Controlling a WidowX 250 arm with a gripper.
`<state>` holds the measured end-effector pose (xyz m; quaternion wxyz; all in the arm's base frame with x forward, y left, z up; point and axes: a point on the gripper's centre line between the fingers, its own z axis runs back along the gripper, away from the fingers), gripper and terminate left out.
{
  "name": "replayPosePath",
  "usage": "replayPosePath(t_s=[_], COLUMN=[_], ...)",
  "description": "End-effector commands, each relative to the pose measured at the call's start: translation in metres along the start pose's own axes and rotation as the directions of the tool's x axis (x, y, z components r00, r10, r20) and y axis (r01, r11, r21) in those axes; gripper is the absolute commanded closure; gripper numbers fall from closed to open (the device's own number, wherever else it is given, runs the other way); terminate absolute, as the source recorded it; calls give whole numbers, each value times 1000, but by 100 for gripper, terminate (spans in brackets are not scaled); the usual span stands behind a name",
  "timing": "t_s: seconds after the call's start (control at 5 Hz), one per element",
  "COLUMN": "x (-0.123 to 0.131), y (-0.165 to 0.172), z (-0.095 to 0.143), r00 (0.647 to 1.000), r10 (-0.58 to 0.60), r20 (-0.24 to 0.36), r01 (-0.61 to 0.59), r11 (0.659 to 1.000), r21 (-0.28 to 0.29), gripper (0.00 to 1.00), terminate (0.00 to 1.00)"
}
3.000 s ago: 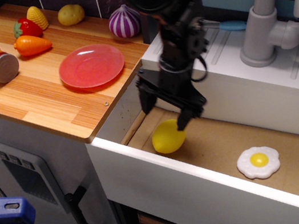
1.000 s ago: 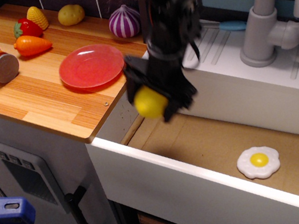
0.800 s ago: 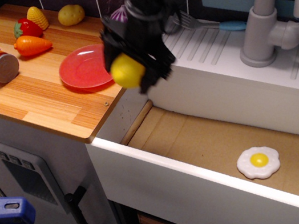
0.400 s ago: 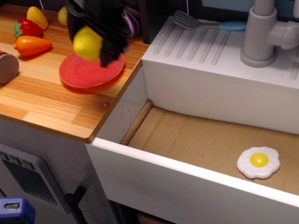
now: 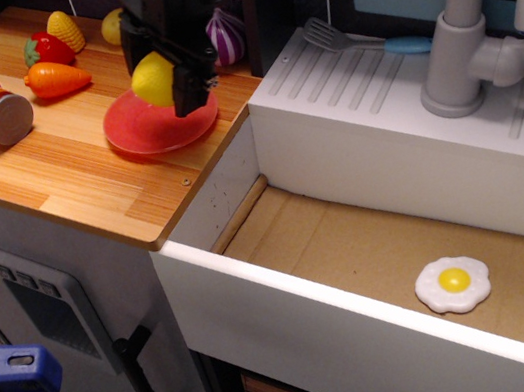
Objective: Put lemon on plate
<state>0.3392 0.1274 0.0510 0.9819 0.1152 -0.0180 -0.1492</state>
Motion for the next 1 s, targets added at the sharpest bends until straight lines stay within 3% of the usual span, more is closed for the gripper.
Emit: replayPosePath(t_s=[0.0, 0.2, 0.6, 0.8], x=[7, 9, 9, 9], y=[23, 20, 20, 20], z=[0, 0, 0, 0], r00=[998, 995, 995, 995], r10=[0, -8, -8, -8], r20=[63, 100, 100, 100], r01=[0, 7, 7, 7], r11=[1000, 1000, 1000, 1000], r21=[-4, 6, 6, 6], gripper=[100, 0, 0, 0], terminate=[0, 0, 0, 100])
